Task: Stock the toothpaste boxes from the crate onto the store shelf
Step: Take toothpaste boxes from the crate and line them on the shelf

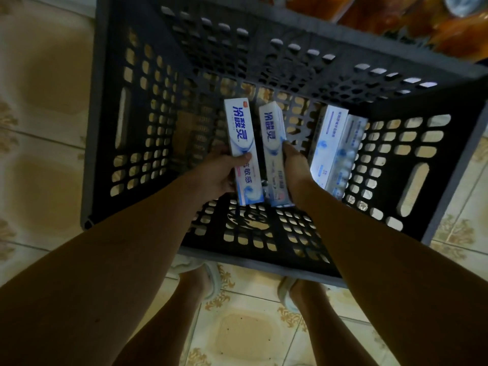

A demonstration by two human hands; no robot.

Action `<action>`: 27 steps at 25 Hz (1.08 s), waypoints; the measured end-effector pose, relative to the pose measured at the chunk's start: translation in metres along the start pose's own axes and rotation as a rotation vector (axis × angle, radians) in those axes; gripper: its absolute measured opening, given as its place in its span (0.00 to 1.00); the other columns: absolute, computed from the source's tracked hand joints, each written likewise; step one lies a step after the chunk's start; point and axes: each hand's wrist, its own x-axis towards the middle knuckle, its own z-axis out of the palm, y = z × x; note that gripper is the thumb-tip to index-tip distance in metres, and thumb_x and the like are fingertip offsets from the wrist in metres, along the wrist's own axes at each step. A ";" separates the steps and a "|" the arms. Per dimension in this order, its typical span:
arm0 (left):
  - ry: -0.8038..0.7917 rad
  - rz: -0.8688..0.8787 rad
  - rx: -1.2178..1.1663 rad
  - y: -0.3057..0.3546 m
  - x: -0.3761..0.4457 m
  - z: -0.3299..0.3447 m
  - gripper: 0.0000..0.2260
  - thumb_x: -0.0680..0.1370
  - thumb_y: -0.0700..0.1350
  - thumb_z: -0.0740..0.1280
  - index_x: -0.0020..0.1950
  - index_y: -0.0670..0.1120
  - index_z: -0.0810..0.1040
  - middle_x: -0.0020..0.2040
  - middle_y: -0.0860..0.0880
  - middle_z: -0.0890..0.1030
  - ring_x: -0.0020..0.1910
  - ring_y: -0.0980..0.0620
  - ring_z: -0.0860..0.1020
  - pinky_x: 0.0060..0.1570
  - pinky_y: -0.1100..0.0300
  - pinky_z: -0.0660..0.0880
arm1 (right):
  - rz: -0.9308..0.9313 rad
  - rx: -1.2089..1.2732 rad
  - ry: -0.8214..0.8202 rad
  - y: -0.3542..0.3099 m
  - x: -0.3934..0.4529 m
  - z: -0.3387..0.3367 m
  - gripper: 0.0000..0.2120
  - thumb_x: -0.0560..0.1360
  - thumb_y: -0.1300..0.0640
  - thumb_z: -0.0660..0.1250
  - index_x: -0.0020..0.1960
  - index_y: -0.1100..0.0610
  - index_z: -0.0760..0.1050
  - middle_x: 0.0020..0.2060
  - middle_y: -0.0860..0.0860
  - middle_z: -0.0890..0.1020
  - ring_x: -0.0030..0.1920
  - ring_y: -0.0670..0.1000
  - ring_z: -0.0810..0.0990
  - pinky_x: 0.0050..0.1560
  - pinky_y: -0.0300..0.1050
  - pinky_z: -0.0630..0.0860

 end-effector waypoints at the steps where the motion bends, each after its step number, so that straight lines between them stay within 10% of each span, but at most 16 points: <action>1: -0.007 0.003 -0.012 0.001 -0.002 -0.002 0.17 0.78 0.38 0.68 0.66 0.45 0.75 0.59 0.43 0.82 0.57 0.44 0.80 0.52 0.41 0.77 | 0.011 -0.005 -0.032 -0.002 -0.004 -0.005 0.19 0.82 0.40 0.53 0.53 0.51 0.76 0.45 0.52 0.81 0.45 0.53 0.80 0.46 0.46 0.74; 9: -0.110 0.093 -0.036 0.022 -0.059 0.000 0.27 0.74 0.30 0.69 0.69 0.48 0.70 0.61 0.42 0.82 0.59 0.40 0.80 0.55 0.36 0.77 | -0.052 -0.045 -0.275 -0.034 -0.053 -0.019 0.18 0.70 0.51 0.76 0.58 0.48 0.77 0.52 0.49 0.86 0.55 0.54 0.83 0.58 0.57 0.76; 16: -0.341 0.187 -0.141 0.064 -0.200 0.016 0.23 0.74 0.24 0.62 0.63 0.45 0.76 0.62 0.41 0.81 0.62 0.40 0.78 0.63 0.41 0.73 | -0.073 -0.048 -0.498 -0.100 -0.179 -0.034 0.30 0.68 0.54 0.77 0.67 0.52 0.73 0.58 0.52 0.84 0.59 0.56 0.82 0.63 0.61 0.75; 22: -0.482 0.339 -0.160 0.118 -0.387 0.036 0.38 0.68 0.29 0.73 0.75 0.35 0.62 0.72 0.33 0.68 0.68 0.34 0.71 0.60 0.40 0.73 | -0.257 -0.238 -0.501 -0.197 -0.378 -0.052 0.25 0.69 0.58 0.78 0.62 0.44 0.74 0.58 0.47 0.83 0.58 0.51 0.82 0.62 0.60 0.76; 27: -0.573 0.428 -0.068 0.163 -0.547 0.073 0.30 0.64 0.27 0.73 0.65 0.35 0.72 0.59 0.38 0.81 0.60 0.38 0.79 0.59 0.43 0.76 | -0.388 -0.159 -0.488 -0.250 -0.528 -0.064 0.26 0.72 0.65 0.73 0.65 0.47 0.73 0.59 0.49 0.83 0.58 0.53 0.82 0.63 0.59 0.74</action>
